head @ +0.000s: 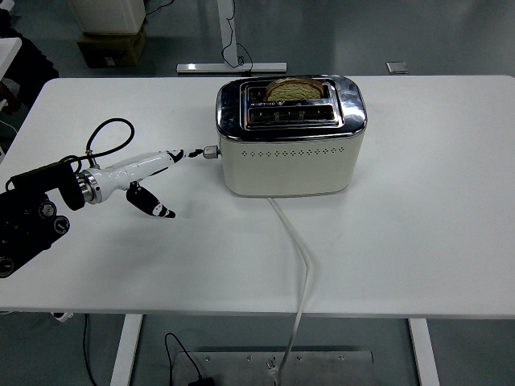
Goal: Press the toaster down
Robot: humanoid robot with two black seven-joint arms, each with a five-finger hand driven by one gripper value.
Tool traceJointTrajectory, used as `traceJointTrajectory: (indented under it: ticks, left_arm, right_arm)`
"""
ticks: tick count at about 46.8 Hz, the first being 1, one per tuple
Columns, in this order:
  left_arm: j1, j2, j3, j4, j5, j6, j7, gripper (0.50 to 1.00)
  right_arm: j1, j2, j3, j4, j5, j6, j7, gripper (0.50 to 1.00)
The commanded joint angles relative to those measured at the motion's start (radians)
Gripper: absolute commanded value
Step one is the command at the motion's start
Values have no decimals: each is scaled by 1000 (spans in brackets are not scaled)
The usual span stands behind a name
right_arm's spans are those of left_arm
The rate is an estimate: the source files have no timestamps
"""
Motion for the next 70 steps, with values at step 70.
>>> traceJointTrajectory:
  ticks: [70]
  left_arm:
    - [-97,65,-14,177,-1073,-60,-5,1000]
  right_arm:
    - [0,0,0,0,0,0,0,998]
